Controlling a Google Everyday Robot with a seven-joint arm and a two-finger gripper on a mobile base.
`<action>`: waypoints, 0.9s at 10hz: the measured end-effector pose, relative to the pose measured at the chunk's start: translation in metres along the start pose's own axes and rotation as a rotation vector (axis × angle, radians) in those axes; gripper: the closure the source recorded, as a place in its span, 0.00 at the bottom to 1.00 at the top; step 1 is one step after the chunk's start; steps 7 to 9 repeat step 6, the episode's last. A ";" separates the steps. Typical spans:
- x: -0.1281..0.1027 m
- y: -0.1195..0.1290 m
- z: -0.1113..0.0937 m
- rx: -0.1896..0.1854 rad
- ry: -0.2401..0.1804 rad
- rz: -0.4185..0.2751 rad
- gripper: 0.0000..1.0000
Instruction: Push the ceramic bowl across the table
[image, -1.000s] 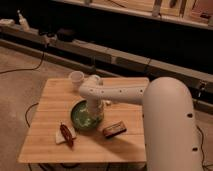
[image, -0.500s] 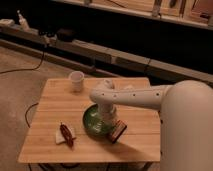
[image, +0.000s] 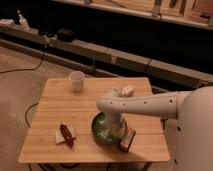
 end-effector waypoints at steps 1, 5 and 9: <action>0.001 -0.004 0.000 0.011 0.003 0.001 0.64; 0.009 -0.023 -0.007 0.051 0.033 -0.017 0.53; 0.009 -0.023 -0.007 0.051 0.033 -0.017 0.42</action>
